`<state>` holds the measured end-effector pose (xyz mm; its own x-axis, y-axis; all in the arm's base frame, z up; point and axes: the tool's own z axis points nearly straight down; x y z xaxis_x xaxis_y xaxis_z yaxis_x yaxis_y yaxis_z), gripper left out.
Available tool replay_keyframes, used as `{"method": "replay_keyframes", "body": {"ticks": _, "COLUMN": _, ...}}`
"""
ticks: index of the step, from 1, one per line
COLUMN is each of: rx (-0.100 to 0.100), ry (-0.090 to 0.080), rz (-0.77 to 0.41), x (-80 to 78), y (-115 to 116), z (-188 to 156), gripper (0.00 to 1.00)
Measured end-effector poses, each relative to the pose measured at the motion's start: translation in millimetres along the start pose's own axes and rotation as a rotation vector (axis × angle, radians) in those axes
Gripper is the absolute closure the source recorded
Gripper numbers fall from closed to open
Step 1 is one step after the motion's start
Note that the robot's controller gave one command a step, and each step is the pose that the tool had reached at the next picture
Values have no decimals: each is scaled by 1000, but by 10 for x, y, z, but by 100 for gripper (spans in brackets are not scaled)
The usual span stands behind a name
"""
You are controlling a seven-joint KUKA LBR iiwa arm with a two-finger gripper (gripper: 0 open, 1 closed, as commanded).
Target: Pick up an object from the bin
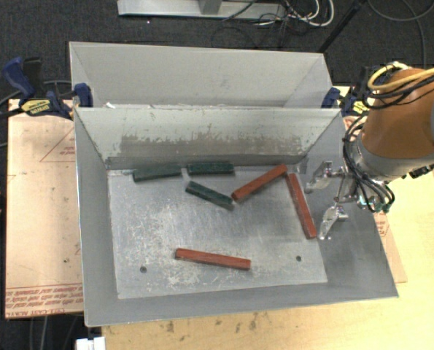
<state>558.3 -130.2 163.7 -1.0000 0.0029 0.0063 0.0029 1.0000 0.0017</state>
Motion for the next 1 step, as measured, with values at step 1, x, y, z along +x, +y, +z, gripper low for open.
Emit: {"method": "replay_keyframes", "body": {"ticks": 1, "rx": 1, "ry": -8, "rz": -2, "x": -19, "y": 5, "z": -44, "gripper": 0}}
